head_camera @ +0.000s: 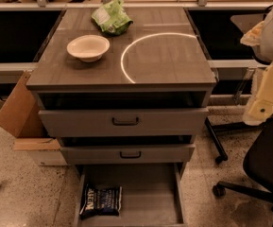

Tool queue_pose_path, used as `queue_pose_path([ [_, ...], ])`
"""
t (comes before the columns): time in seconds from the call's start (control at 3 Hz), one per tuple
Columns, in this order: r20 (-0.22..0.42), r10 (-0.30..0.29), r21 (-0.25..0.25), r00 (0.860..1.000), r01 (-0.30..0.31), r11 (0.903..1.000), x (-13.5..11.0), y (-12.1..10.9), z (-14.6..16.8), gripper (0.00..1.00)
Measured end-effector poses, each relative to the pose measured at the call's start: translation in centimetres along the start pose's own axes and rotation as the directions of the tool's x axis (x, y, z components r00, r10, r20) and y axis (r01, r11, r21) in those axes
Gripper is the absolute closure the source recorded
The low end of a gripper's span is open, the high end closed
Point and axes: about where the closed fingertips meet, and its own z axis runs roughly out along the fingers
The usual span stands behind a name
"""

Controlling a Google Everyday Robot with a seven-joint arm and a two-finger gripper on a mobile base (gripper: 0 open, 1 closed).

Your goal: Pick blue chip bag from bottom drawer and place on counter

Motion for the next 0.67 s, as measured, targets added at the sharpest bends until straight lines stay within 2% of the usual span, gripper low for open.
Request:
queue_pose_path([
  [0.33,0.000,0.000,0.000,1.000,0.000,1.0000,0.0,0.0,0.0,0.00],
  [0.67,0.026,-0.047,-0.025,0.999,0.048,0.9985,-1.2,1.5,2.8,0.00],
])
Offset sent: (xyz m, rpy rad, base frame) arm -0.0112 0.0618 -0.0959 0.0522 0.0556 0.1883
